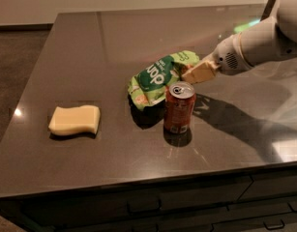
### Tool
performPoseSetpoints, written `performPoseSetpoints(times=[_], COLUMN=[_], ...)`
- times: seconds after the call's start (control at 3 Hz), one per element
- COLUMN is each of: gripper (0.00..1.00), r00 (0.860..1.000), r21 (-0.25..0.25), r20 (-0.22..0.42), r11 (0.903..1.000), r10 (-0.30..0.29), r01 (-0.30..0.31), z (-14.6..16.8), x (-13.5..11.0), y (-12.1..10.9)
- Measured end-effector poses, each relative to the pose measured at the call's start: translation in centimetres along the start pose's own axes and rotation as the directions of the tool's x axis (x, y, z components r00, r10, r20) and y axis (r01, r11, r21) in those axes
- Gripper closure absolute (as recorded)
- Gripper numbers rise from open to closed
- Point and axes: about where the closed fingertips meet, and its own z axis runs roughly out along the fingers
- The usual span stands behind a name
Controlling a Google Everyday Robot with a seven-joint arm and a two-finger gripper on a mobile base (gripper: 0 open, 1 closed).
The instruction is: Move green rice chip bag near coke can
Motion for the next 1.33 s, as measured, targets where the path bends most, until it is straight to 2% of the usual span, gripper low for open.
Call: performPoseSetpoints(times=[0.33, 0.67, 1.33], gripper=[0.89, 0.73, 0.26], r00=[1.0, 1.0, 0.999], r21=[0.013, 0.02, 0.019], r20=[-0.014, -0.029, -0.042], r11=[0.9999, 0.9998, 0.9998], r10=[0.001, 0.005, 0.003], r01=[-0.001, -0.004, -0.003], z=[-0.9, -1.5, -2.3], x=[0.9, 1.8, 2.9], y=[-0.2, -0.4, -0.7])
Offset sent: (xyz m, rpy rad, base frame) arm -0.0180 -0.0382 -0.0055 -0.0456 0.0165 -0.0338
